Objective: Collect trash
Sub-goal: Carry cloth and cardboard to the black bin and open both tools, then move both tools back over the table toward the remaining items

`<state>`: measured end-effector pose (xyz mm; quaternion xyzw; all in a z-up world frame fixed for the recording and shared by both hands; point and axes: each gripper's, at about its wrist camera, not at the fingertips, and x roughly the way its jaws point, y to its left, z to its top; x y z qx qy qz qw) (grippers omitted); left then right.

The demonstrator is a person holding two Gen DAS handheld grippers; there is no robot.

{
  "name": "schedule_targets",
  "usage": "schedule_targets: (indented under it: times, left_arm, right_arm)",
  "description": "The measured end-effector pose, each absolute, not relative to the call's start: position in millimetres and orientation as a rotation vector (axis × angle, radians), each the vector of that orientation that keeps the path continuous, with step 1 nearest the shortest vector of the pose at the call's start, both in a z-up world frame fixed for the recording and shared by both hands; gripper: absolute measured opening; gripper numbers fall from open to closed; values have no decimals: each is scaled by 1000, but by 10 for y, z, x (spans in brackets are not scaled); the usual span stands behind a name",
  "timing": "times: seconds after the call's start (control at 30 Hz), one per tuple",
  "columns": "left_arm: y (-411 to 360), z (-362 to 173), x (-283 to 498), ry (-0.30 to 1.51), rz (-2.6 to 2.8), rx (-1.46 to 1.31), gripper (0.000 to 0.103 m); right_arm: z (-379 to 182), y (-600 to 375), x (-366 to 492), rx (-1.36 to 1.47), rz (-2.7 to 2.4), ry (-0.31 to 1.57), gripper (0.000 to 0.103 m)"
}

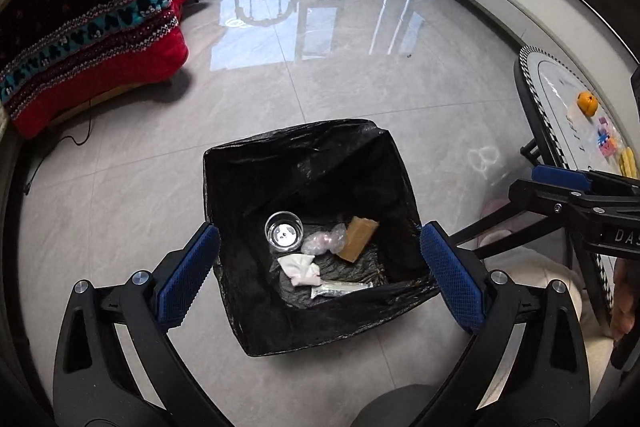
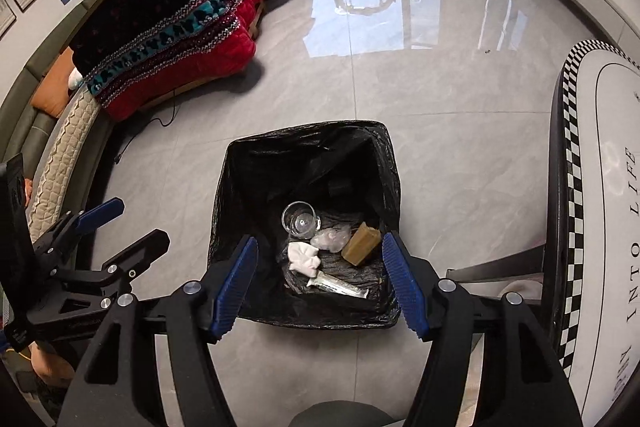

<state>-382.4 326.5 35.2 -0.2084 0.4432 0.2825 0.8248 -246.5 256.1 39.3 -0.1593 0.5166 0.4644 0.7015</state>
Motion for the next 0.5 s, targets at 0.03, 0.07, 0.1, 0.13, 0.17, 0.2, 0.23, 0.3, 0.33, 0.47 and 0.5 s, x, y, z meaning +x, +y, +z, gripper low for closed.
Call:
schedule_targets:
  times: [0.03, 0.07, 0.1, 0.13, 0.17, 0.2, 0.23, 0.3, 0.33, 0.47, 0.5]
  left_arm:
    - [3252, 353, -3807, 941, 595, -442, 97]
    - [3237, 360, -3791, 943, 590, -440, 97]
    - [3210, 361, -3781, 945, 587, -436, 97]
    - [3191, 361, -3757, 948, 583, -431, 97]
    - [3168, 364, -3732, 951, 577, -427, 97]
    - [3144, 369, -3705, 954, 571, -423, 97]
    - [3117, 375, -3674, 957, 564, -417, 97]
    - [3056, 396, -3601, 961, 550, -403, 97]
    - [3028, 413, -3561, 960, 542, -397, 97]
    - [2894, 493, -3351, 953, 496, -384, 97]
    - [2858, 513, -3289, 953, 483, -380, 97]
  right_arm:
    - [401, 2538, -2442, -348, 1034, 1151, 66]
    - [408, 2526, -2434, -343, 1035, 1151, 66]
    - [417, 2507, -2410, -338, 1033, 1149, 66]
    - [421, 2480, -2391, -332, 1031, 1148, 66]
    - [424, 2450, -2373, -324, 1030, 1150, 66]
    - [426, 2417, -2353, -316, 1030, 1152, 66]
    - [431, 2379, -2331, -309, 1029, 1151, 66]
    - [446, 2305, -2284, -297, 1024, 1148, 66]
    - [458, 2257, -2252, -288, 1021, 1146, 66]
    - [515, 2038, -2066, -247, 994, 1138, 66]
    - [528, 1976, -2006, -235, 985, 1136, 66]
